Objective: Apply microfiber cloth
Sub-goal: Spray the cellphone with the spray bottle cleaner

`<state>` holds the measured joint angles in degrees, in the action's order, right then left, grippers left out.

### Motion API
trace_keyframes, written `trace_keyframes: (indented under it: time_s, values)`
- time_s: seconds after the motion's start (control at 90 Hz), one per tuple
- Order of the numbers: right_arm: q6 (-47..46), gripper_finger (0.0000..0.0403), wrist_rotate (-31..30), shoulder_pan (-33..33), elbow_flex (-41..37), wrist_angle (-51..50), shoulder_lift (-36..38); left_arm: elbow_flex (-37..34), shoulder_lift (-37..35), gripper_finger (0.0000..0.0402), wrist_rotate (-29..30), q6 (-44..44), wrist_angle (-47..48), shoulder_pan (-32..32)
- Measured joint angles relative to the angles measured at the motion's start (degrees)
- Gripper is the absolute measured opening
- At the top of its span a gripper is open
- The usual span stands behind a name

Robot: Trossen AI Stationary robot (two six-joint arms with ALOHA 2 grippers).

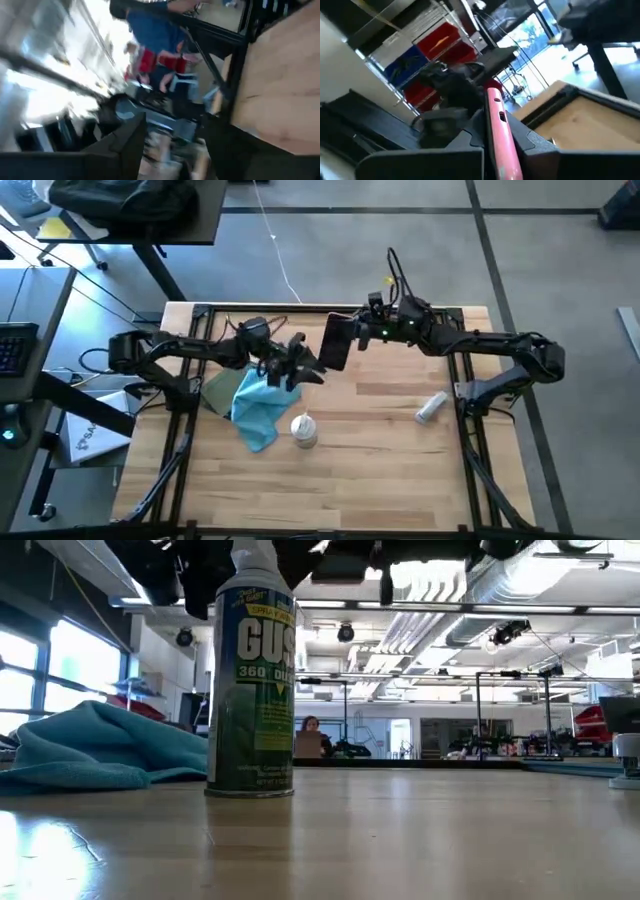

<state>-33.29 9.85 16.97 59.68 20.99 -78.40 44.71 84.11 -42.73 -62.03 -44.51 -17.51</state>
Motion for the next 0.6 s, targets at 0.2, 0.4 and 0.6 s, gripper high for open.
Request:
trace_keyframes:
  time_s: [0.2,0.4,0.6]
  values:
    - [11.77,0.0,-3.62,-0.57,0.32,-8.45,4.27,0.02,-4.09,0.0181,-6.57,21.23,2.44,-8.3]
    - [26.42,0.0,-9.98,-2.51,0.36,-18.66,6.07,0.01,-2.83,0.0182,-7.73,41.85,1.04,-15.62]
    - [29.6,0.0,-13.53,-5.18,-1.72,-20.12,5.74,3.78,2.2,0.0182,-11.55,56.51,-3.26,-16.92]
